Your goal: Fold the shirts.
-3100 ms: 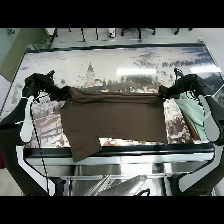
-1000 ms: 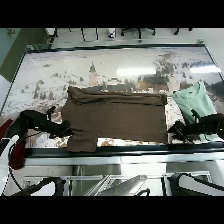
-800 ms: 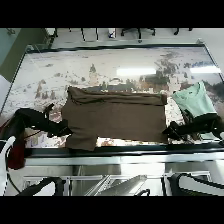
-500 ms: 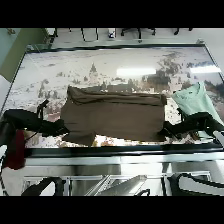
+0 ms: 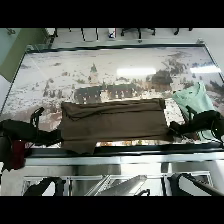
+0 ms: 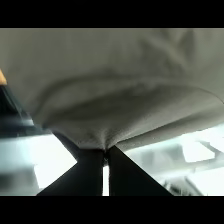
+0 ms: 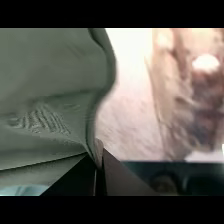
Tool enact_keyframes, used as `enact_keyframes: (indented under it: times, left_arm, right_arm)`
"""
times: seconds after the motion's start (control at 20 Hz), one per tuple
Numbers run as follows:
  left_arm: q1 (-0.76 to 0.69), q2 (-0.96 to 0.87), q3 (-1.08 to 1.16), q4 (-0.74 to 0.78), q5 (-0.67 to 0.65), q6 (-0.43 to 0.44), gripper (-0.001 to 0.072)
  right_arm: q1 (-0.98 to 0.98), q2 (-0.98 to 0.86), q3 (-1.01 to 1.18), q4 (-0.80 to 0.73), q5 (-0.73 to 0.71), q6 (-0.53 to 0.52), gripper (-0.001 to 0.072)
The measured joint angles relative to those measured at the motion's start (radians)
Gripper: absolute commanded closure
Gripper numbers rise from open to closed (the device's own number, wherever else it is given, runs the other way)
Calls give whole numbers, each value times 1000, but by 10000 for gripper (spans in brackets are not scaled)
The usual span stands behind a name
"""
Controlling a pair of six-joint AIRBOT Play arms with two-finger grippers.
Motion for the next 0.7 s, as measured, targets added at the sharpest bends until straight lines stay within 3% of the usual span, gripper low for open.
enact_keyframes:
  times: [0.3, 0.7]
  left_arm:
    - [-27, -253, 278, -58, -159, 5, 689]
    - [-149, -706, 694, -76, -275, 8, 689]
  right_arm:
    - [53, -54, 164, 211, 150, -87, 694]
    - [124, -343, 398, 262, 278, -119, 694]
